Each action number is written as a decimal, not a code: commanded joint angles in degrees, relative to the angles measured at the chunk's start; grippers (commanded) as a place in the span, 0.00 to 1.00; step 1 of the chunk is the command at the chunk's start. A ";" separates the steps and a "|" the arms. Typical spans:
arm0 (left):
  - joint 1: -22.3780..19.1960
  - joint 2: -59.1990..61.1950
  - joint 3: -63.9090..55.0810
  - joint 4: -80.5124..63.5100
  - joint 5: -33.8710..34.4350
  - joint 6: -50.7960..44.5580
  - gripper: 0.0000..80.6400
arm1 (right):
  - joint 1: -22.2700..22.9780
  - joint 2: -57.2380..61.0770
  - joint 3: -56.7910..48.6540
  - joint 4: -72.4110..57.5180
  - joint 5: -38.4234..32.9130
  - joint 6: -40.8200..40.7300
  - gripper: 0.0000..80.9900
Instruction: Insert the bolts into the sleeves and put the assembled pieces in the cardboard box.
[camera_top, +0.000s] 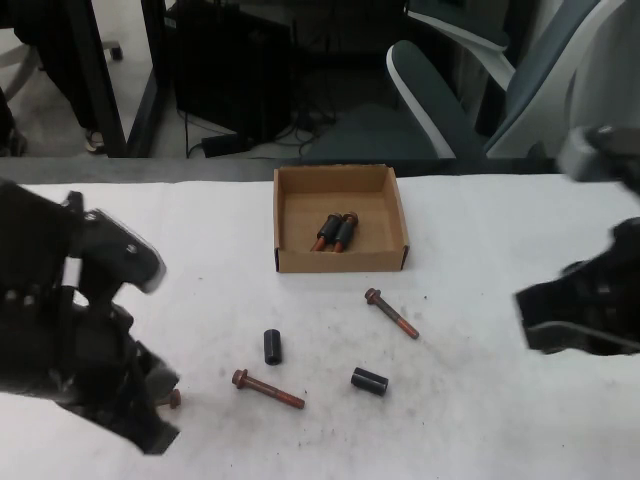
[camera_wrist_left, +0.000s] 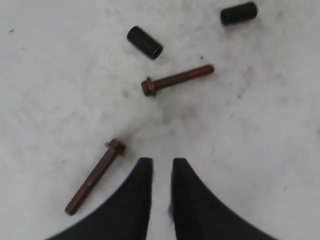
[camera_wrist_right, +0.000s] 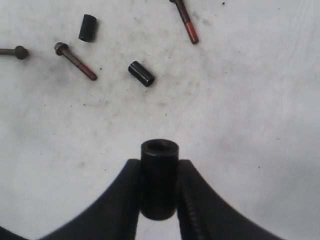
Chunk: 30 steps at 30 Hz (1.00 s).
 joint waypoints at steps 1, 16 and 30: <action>0.02 0.32 -1.11 1.47 -2.12 2.67 0.30 | -0.17 -7.03 0.23 2.93 -0.42 -1.23 0.00; 0.02 12.43 -2.90 -4.40 -5.38 17.12 0.38 | -0.17 -14.03 0.36 8.12 -1.75 -1.67 0.00; 0.04 18.33 -2.90 -8.95 -4.00 20.10 0.38 | -0.17 -14.17 0.39 8.97 -3.02 -1.67 0.00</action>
